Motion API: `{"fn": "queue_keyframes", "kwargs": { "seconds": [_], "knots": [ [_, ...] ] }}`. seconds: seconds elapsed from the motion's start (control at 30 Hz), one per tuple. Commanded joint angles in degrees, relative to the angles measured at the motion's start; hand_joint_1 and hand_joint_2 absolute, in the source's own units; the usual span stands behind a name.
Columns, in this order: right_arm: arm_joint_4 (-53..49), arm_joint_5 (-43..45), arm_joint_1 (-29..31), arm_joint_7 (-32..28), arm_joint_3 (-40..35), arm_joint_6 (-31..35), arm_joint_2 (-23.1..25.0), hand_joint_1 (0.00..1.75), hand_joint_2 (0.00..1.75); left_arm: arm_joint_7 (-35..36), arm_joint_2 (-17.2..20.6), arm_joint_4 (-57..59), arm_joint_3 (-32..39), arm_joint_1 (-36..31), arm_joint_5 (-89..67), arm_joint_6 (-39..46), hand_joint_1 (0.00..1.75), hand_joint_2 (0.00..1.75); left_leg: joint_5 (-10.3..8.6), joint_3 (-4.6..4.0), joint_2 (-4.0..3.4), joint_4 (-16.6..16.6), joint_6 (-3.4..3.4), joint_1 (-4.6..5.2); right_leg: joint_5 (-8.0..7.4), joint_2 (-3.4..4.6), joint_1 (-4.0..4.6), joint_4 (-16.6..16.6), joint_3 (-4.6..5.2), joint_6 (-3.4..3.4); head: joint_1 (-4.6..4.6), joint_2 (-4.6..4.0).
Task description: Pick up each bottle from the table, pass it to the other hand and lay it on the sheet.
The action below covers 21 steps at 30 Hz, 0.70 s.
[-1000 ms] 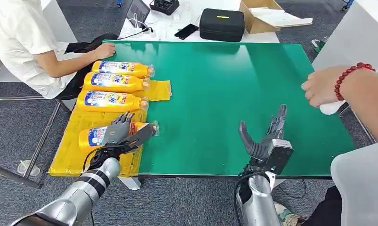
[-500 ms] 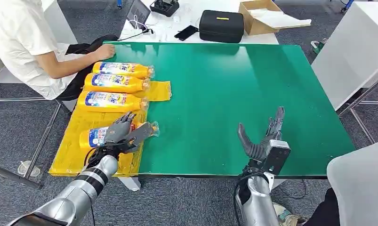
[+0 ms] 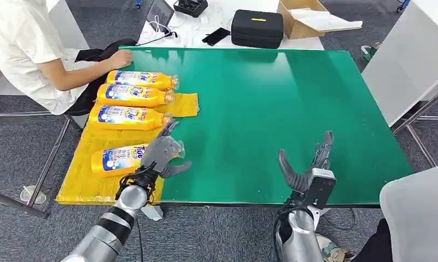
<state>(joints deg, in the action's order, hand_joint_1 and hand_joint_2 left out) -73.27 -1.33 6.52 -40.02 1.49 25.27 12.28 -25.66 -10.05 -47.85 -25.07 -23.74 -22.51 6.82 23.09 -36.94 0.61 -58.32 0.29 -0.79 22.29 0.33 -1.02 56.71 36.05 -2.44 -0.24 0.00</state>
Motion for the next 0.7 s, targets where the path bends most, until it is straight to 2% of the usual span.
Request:
{"fn": "queue_keyframes", "kwargs": {
  "seconds": [0.03,0.1,0.17,0.2,0.23,0.27,0.4,0.43,0.47,0.5,0.53,0.57,0.6,0.63,0.7],
  "knots": [
    [-1.1,-0.5,-0.3,0.0,1.1,0.2,-1.5,0.00,1.75,-1.3,3.1,-17.2,-10.8,5.7,3.0,3.3,0.00,1.75,0.23,0.36,-0.09,0.0,0.03,-0.03,0.20,-0.02,0.07,0.0,-0.37,0.16,-0.02,0.00],
    [-0.1,-3.5,-0.2,0.1,-1.9,-1.3,-3.0,0.00,1.75,-2.4,2.3,-17.8,-9.2,7.1,6.4,4.6,0.00,1.75,0.16,0.29,-0.11,0.0,0.03,-0.03,0.13,0.01,0.07,0.0,-0.29,0.13,-0.02,0.00],
    [-0.9,-2.4,-1.2,1.5,-5.6,-10.1,-4.7,0.00,1.75,-2.3,1.0,-18.0,-7.0,8.8,11.7,5.5,0.00,1.75,0.11,0.15,-0.15,0.0,0.03,-0.02,0.05,0.08,0.05,0.0,-0.15,0.08,0.00,0.00],
    [-0.9,-2.4,-1.4,1.5,-5.6,-10.1,-4.6,0.00,1.75,-2.3,1.0,-17.9,-7.1,9.0,11.7,5.5,0.00,1.75,0.08,0.08,-0.10,0.0,0.02,-0.01,0.03,0.05,0.02,0.0,-0.09,0.06,0.00,0.00],
    [-2.4,5.1,-2.7,1.8,-5.7,-20.2,-5.0,0.00,1.75,0.7,0.4,-17.1,-6.9,9.2,16.5,2.8,0.00,1.75,0.06,0.06,-0.09,0.0,0.01,-0.01,0.02,0.04,0.02,0.0,-0.06,0.05,0.00,0.00],
    [-2.7,5.2,-3.0,1.8,-5.3,-20.5,-4.9,0.00,1.75,0.7,0.4,-16.8,-7.3,9.1,16.7,2.8,0.00,1.75,0.19,0.33,-0.19,0.0,0.05,-0.04,0.11,0.07,0.08,-0.1,-0.34,0.14,-0.02,0.00],
    [-3.0,5.2,-3.1,1.8,-5.0,-20.9,-5.0,0.00,1.75,0.6,0.4,-16.4,-7.5,8.8,17.0,2.9,0.00,1.75,0.05,0.08,0.08,0.0,0.02,-0.01,0.08,-0.11,0.03,0.0,-0.10,0.08,0.00,0.00],
    [-2.5,10.8,-3.1,4.1,-4.7,-27.1,-4.8,0.00,1.75,0.9,0.5,-16.3,-7.7,8.7,18.6,1.3,0.00,1.75,0.13,0.19,0.01,0.0,0.03,-0.05,0.13,-0.07,0.08,0.0,-0.23,0.12,-0.02,0.02],
    [-1.0,7.4,-2.7,4.5,-4.2,-24.9,-5.6,0.00,1.75,-0.8,0.2,-17.2,-7.2,9.8,23.1,-1.9,0.00,1.75,0.10,0.13,-0.01,0.0,0.04,-0.04,0.09,-0.04,0.06,-0.1,-0.18,0.09,0.00,0.00],
    [0.8,4.9,-2.3,5.6,-4.5,-23.7,-6.0,0.00,1.75,-0.2,-0.3,-17.6,-6.7,10.8,26.3,-2.9,0.00,1.75,0.08,0.11,-0.01,0.0,0.04,0.00,0.07,-0.02,0.02,-0.1,-0.14,0.06,-0.02,0.02],
    [2.4,5.4,-1.9,7.5,-4.7,-25.0,-6.3,0.00,1.75,1.1,-0.7,-17.7,-6.1,11.5,29.0,-3.5,0.00,1.75,0.06,0.08,-0.05,0.0,0.03,-0.01,0.04,0.02,0.03,-0.1,-0.11,0.05,0.00,0.00],
    [4.5,5.2,-1.8,8.2,-6.2,-28.3,-7.4,0.00,1.75,5.8,-1.0,-17.5,-5.3,13.0,38.2,-8.5,0.00,1.75,0.12,0.21,-0.12,0.1,0.04,-0.02,0.07,0.05,0.04,-0.1,-0.23,0.08,-0.02,0.00],
    [5.5,5.7,-1.8,7.9,-6.6,-30.6,-7.6,0.00,0.00,9.1,-0.2,-16.7,-6.2,13.2,42.4,-10.2,0.00,1.75,0.11,0.17,-0.14,0.1,0.03,-0.02,0.04,0.08,0.04,-0.1,-0.18,0.07,-0.02,0.00],
    [5.5,6.2,-2.3,8.0,-6.5,-31.3,-7.4,0.00,0.00,9.5,0.7,-16.3,-6.8,13.7,45.0,-10.9,0.00,1.75,0.15,0.34,-0.17,0.1,0.04,-0.03,0.06,0.09,0.06,-0.2,-0.35,0.10,0.00,0.00],
    [2.6,4.4,-4.3,6.2,-5.8,-26.5,-5.9,0.00,0.00,4.7,1.0,-16.8,-8.2,14.7,41.6,-6.8,0.00,1.75,0.10,0.20,-0.04,0.1,0.01,-0.01,0.07,0.00,0.03,-0.1,-0.22,0.08,0.00,0.00]
  ]
}}
